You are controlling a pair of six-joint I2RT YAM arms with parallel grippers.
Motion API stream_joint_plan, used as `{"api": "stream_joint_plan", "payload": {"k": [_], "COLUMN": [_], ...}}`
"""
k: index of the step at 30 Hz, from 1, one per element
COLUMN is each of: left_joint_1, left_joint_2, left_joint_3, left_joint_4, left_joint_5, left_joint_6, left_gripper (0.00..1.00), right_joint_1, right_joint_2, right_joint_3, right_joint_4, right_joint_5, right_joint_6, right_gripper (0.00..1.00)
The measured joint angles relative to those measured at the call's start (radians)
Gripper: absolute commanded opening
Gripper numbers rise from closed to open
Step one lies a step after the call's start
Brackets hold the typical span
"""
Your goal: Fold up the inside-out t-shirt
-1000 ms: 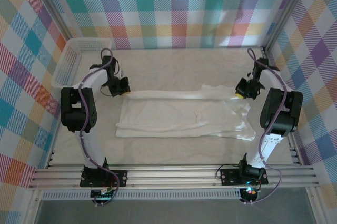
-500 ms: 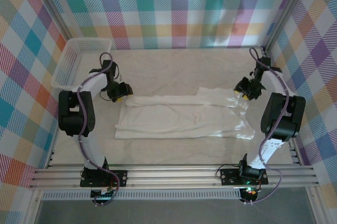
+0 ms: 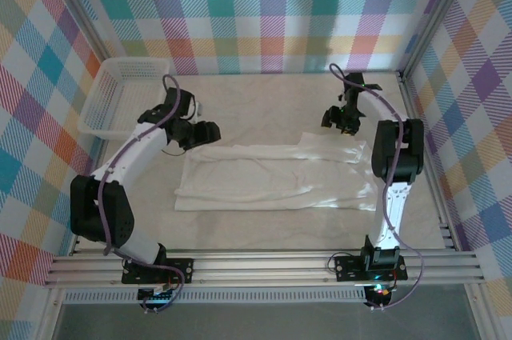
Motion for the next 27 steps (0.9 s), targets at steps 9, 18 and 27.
{"api": "stream_joint_plan", "payload": {"k": [9,18,27], "left_joint_1": [-0.021,-0.021,-0.021], "left_joint_2": [-0.013,-0.011,-0.011], "left_joint_3": [-0.050,-0.051,-0.066], "left_joint_4": [0.019,0.024,0.054], "left_joint_5": [-0.010,-0.013,0.010], "left_joint_6": [-0.036,-0.040,-0.055], "left_gripper": [0.63,0.63,0.63], "right_joint_1": [0.011,0.011,0.021], "right_joint_2": [0.058,-0.065,0.008], "right_joint_3": [0.052,-0.023,0.017], "right_joint_4": [-0.057,-0.056,-0.050], "right_joint_5": [-0.018,0.040,0.080], "right_joint_6": [0.013,0.008,-0.015], "right_gripper": [0.00,0.69,0.62]}}
